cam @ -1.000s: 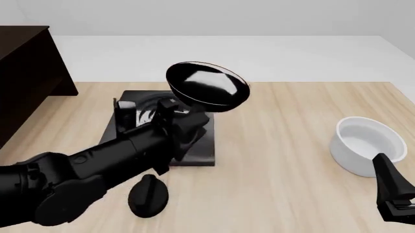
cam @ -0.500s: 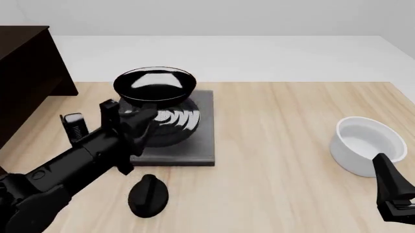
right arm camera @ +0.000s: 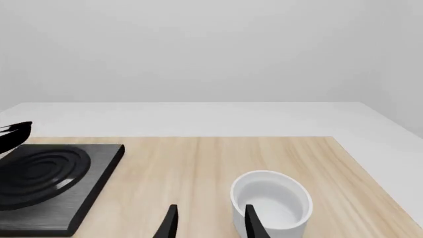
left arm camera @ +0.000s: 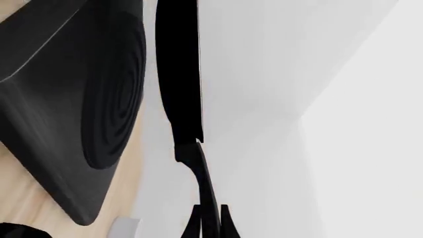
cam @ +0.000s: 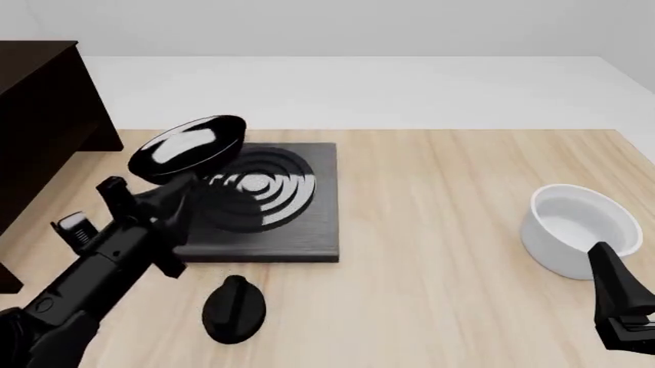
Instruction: Put the frying pan under the cabinet shelf.
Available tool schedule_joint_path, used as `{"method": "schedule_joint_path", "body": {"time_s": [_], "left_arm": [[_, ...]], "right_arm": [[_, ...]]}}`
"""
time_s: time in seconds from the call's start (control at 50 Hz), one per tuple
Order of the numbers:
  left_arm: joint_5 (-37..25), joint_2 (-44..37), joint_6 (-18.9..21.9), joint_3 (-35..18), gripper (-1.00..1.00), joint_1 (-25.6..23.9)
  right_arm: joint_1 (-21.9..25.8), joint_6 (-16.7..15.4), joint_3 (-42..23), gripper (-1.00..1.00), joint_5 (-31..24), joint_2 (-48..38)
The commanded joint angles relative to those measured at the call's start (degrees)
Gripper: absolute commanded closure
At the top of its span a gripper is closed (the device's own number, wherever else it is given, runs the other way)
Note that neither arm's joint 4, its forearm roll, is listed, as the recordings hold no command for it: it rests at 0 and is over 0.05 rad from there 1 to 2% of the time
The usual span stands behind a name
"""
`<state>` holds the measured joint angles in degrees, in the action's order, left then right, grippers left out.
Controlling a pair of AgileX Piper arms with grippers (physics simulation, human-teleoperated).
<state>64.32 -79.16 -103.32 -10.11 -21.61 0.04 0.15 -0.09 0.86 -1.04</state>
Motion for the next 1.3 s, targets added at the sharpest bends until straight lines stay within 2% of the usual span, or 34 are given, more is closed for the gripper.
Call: {"method": "schedule_joint_path", "body": {"time_s": [0.02, 0.06, 0.28, 0.36, 0.4, 0.56, 0.66, 0.78, 0.92, 0.98, 1.0, 1.02, 1.06, 1.12, 1.16, 1.2, 1.22, 1.28, 1.3], "left_arm": [[5.6, -0.2, -3.3, 0.7, 1.00, 6.1], [5.6, 0.1, -1.7, 1.0, 1.00, 7.5], [5.6, 1.3, -2.0, 2.4, 1.00, 12.1], [5.6, 1.4, -2.8, 3.2, 1.00, 13.5], [5.6, 1.5, -4.5, 3.3, 1.00, 13.1], [5.6, 0.6, -5.2, 4.7, 1.00, 15.5], [5.6, 0.1, -7.2, 5.1, 1.00, 14.8], [5.6, -0.6, -7.1, 5.3, 1.00, 15.8], [5.6, -5.3, -6.9, 4.8, 1.00, 18.4], [5.6, -4.7, -5.7, 4.1, 1.00, 20.4], [5.6, -6.8, -7.4, 4.2, 1.00, 19.7], [5.6, -7.4, -5.0, 3.7, 1.00, 21.5], [5.6, -8.6, -6.5, 3.4, 1.00, 21.3], [5.6, -8.6, -6.5, 3.4, 1.00, 21.3], [5.6, -11.6, -4.2, 2.9, 1.00, 23.0], [5.6, -10.7, -4.1, 2.9, 1.00, 23.1], [5.6, -13.0, -4.9, 3.3, 1.00, 23.2], [5.6, -12.4, -3.7, 2.8, 1.00, 24.3], [5.6, -12.7, -4.7, 2.8, 1.00, 24.2]], "right_arm": [[0.0, 0.0, 0.0, -1.00, 0.0, 0.0], [0.0, 0.0, 0.0, -1.00, 0.0, 0.0], [0.0, 0.0, 0.0, -1.00, 0.0, 0.0], [0.0, 0.0, 0.0, -1.00, 0.0, 0.0], [0.0, 0.0, 0.0, -1.00, 0.0, 0.0], [0.0, 0.0, 0.0, -1.00, 0.0, 0.0], [0.0, 0.0, 0.0, -1.00, 0.0, 0.0], [0.0, 0.0, 0.0, -1.00, 0.0, 0.0], [0.0, 0.0, 0.0, -1.00, 0.0, 0.0], [0.0, 0.0, 0.0, -1.00, 0.0, 0.0], [0.0, 0.0, 0.0, -1.00, 0.0, 0.0], [0.0, 0.0, 0.0, -1.00, 0.0, 0.0], [0.0, 0.0, 0.0, -1.00, 0.0, 0.0], [0.0, 0.0, 0.0, -1.00, 0.0, 0.0], [0.0, 0.0, 0.0, -1.00, 0.0, 0.0], [0.0, 0.0, 0.0, -1.00, 0.0, 0.0], [0.0, 0.0, 0.0, -1.00, 0.0, 0.0], [0.0, 0.0, 0.0, -1.00, 0.0, 0.0], [0.0, 0.0, 0.0, -1.00, 0.0, 0.0]]}}
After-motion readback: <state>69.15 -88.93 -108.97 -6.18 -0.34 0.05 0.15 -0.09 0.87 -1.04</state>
